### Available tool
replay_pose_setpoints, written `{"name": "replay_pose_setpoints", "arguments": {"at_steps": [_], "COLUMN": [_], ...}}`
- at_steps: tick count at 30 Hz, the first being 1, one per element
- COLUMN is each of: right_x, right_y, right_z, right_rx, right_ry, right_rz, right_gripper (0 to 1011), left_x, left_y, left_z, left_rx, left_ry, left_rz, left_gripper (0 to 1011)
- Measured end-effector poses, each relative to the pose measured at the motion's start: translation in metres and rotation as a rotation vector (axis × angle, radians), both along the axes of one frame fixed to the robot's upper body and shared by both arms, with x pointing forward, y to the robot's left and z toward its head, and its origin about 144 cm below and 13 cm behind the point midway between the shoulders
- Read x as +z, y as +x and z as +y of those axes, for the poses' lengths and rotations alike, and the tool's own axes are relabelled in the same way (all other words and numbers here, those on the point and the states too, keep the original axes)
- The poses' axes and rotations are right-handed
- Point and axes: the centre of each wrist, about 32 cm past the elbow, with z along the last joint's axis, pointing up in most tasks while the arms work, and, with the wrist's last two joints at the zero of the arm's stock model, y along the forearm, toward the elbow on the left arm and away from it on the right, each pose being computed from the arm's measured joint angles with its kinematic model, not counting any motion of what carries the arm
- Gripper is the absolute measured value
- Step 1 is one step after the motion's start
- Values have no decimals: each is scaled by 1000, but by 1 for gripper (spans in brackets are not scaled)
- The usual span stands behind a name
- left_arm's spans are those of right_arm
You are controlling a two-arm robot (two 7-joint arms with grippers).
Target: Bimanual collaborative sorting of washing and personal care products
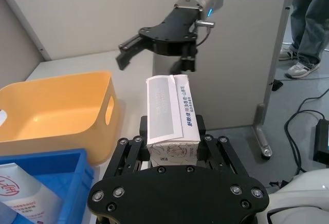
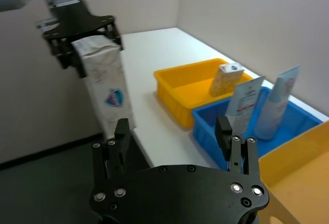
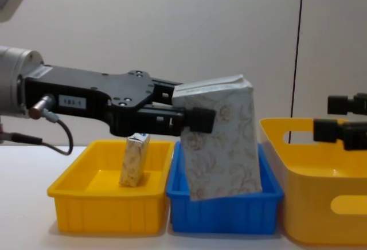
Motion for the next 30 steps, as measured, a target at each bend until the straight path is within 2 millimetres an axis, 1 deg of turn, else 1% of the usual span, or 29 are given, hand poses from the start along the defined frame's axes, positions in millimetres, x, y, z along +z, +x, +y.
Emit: {"name": "replay_pose_setpoints", "arguments": {"at_steps": [15,24,30], "right_x": [8,9,8], "right_y": [11,17,23], "right_z": [-24,-29,-29], "right_rx": [250,313,325], "right_ry": [-71,-87,-89], "right_rz": [29,27,22], "right_gripper": [1000,1000,1000], "left_x": [4,6,6], "left_y": [7,8,8], "left_z": [-10,-12,-13], "left_rx": [-7,-12,-14], "left_ry": [0,-2,-2], "left_rz": [-10,-12,-11], "left_gripper": [429,429,429]}}
